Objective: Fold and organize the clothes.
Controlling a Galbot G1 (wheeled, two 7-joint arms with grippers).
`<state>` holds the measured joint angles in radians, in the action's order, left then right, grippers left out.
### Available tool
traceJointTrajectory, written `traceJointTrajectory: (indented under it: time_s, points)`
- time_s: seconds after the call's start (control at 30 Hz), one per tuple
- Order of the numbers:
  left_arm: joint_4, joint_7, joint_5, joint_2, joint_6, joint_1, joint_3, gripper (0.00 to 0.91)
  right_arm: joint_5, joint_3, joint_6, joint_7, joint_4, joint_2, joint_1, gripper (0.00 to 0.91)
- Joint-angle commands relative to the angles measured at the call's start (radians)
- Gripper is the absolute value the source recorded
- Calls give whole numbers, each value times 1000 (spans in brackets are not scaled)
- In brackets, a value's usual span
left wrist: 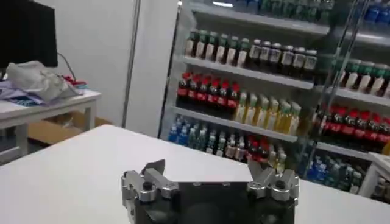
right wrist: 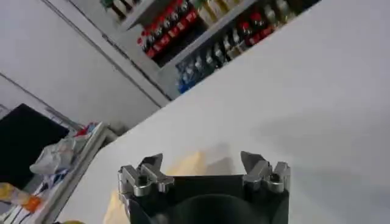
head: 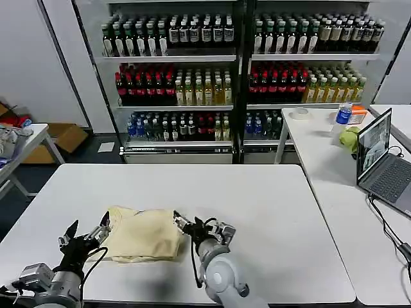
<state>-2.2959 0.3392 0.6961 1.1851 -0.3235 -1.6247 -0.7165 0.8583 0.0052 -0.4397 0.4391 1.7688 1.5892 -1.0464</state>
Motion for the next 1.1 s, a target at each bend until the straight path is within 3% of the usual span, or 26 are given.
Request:
traceJointTrajectory:
  time_s: [0.03,0.27,0.3,0.33,0.37,0.43,1.1]
  points:
    - [-16,-3,3,16,-7,-28,-27,907,19,-57,-2,18,-90,69,18,907]
    - [-18,-6,5,26,-11,-21,-20,907,22,-98,-16,32,-103,69,13,907]
    - [-18,-6,5,26,-12,-21,-21,907,22,-98,-13,34,-104,69,14,856]
    - [-18,-6,6,26,-12,-21,-23,907,22,-96,-11,35,-107,69,16,705]
    - [-18,-6,6,26,-12,-21,-24,907,22,-92,-4,37,-111,69,19,322]
    - [-21,-6,7,28,-12,-23,-26,907,24,-87,5,37,-113,69,23,0]
    - [-32,-7,7,39,-17,-26,-23,907,26,-75,22,21,-87,69,46,0]
